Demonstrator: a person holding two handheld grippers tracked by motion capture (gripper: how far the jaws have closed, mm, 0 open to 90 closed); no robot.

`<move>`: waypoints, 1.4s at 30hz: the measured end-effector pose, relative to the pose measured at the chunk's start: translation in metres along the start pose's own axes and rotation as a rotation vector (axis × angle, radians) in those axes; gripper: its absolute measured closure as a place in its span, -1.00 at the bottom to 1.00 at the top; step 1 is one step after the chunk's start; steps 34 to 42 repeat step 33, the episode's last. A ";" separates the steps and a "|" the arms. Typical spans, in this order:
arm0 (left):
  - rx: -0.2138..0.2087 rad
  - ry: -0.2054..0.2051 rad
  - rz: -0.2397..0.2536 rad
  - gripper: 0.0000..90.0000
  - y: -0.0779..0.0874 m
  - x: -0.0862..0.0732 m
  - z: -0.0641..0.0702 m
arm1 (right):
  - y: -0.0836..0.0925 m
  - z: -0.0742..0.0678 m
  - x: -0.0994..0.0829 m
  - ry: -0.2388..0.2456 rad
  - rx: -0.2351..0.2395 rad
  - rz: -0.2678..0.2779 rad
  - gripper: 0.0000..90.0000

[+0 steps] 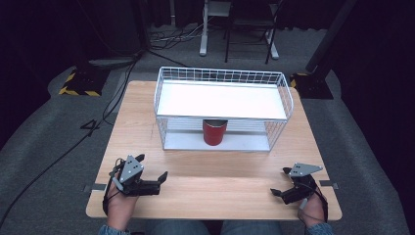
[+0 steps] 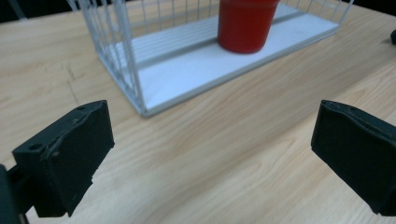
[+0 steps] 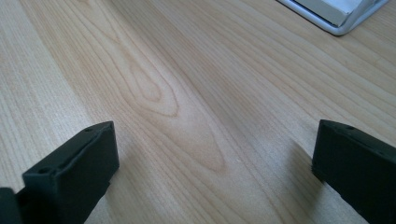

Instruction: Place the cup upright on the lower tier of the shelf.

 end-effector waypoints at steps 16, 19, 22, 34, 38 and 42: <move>0.044 -0.018 -0.284 -1.00 -0.009 -0.048 -0.025 | 0.000 0.000 0.000 0.001 -0.001 0.000 -0.98; 0.061 -0.051 -0.337 -1.00 -0.014 -0.055 -0.024 | 0.000 0.000 0.000 0.001 0.000 0.000 -0.98; 0.042 -0.011 -0.358 -1.00 -0.015 -0.055 -0.025 | 0.000 0.000 0.000 0.001 -0.002 0.001 -0.98; 0.037 0.005 -0.359 -1.00 -0.016 -0.055 -0.026 | 0.000 -0.001 0.000 0.004 -0.005 0.002 -0.98; 0.037 0.005 -0.359 -1.00 -0.016 -0.055 -0.026 | 0.000 -0.001 0.000 0.004 -0.005 0.002 -0.98; 0.037 0.005 -0.359 -1.00 -0.016 -0.055 -0.026 | 0.000 -0.001 0.000 0.004 -0.005 0.002 -0.98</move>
Point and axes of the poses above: each handheld gripper's, and its own axes: y roughly backward along the jaws, x roughly out of its top, z roughly to its right, the point moved 4 cm from there along -y, roughly forward along the jaws, and after that the axes turned 3 degrees about z, right-handed, at the moved point
